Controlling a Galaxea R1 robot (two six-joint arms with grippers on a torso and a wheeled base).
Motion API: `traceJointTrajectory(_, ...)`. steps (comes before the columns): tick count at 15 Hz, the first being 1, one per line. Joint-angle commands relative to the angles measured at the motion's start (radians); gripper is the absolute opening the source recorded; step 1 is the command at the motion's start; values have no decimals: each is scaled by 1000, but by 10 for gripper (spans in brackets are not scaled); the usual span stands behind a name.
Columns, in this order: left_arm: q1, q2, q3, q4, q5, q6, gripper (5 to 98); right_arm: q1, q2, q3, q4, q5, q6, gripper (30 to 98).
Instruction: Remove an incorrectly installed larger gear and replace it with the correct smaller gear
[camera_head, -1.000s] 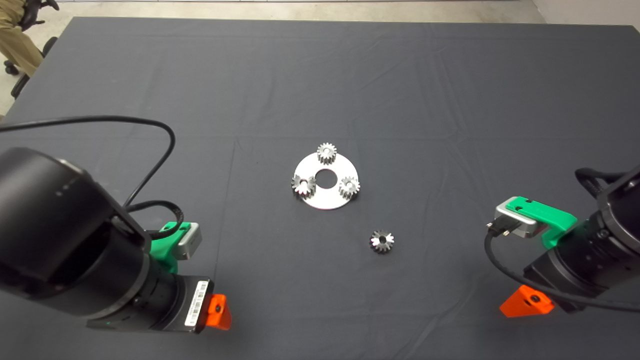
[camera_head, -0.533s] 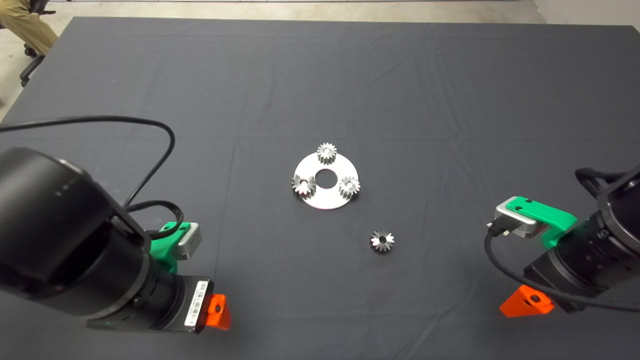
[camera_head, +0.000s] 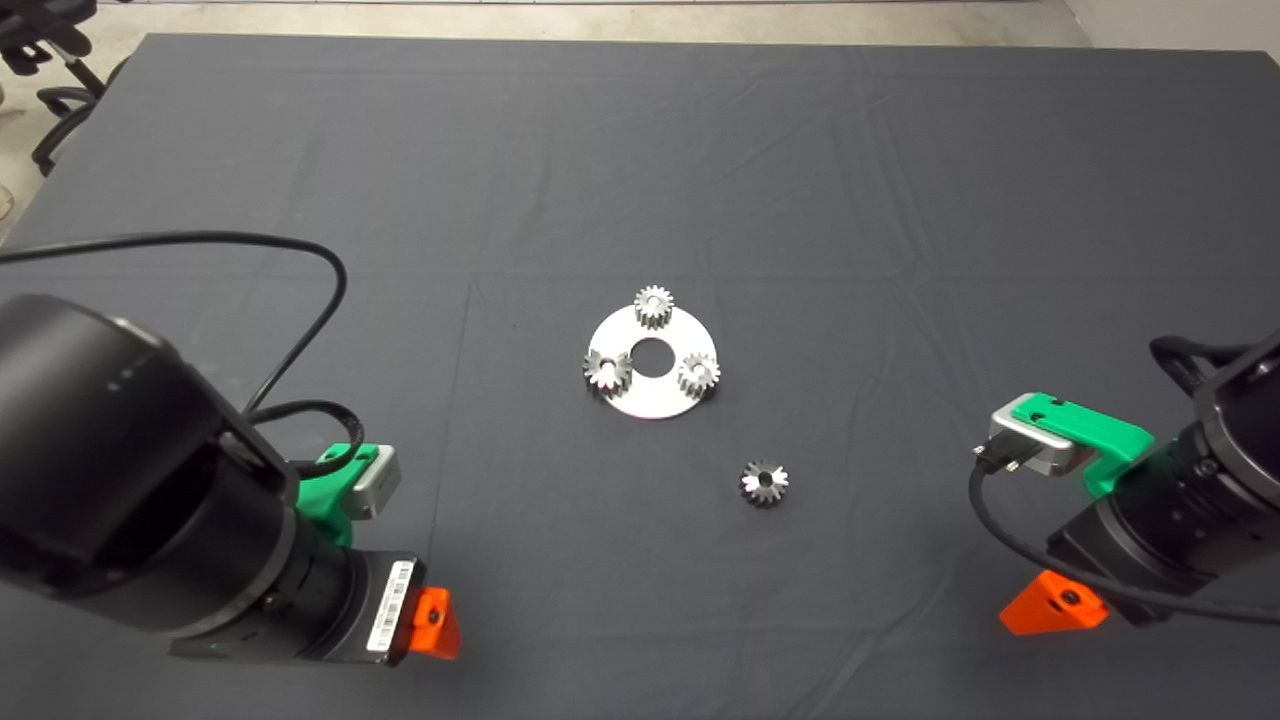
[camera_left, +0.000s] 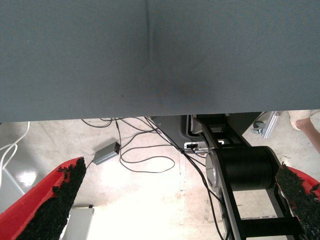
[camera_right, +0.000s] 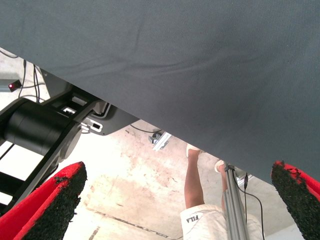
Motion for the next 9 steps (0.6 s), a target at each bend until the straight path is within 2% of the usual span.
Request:
traceJointTrajectory(1, -20, -2, 19, -18, 47, -1, 984, 23, -2, 10, 39, -76, -2, 976)
traceJointTrajectory(9, -20, 7, 13, -17, 49, 7, 984, 23, 3, 5, 38, -76, -2, 976)
